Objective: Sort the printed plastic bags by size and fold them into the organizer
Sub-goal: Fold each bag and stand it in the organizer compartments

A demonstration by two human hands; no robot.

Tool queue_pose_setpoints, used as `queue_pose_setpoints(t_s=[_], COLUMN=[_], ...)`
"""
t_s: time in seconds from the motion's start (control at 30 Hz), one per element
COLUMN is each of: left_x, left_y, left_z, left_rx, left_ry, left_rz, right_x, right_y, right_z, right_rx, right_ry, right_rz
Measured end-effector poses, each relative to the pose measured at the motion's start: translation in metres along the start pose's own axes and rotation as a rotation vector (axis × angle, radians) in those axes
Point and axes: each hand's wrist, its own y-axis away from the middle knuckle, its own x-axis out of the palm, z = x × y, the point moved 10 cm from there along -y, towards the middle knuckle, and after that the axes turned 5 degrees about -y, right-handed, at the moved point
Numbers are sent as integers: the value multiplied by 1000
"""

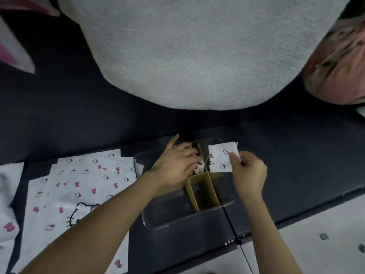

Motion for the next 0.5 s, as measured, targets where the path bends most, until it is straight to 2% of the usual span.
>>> queue_pose_setpoints(t_s=[0.17,0.3,0.4,0.5], left_x=[-1,1,2,6], left_y=[20,24,25,28], left_z=[12,11,13,14], left_rx=[-28,-38,-56,-84], left_ry=[-26,-31,-38,-40], left_rz=[-91,-96,-104,-88], right_x=[26,63,87,105], right_y=[0,3,-2,-6], right_z=[19,28,26,19], right_rx=[-149,-251,-248,-183], right_ry=[28,206,366,416], right_rz=[39,214,340,427])
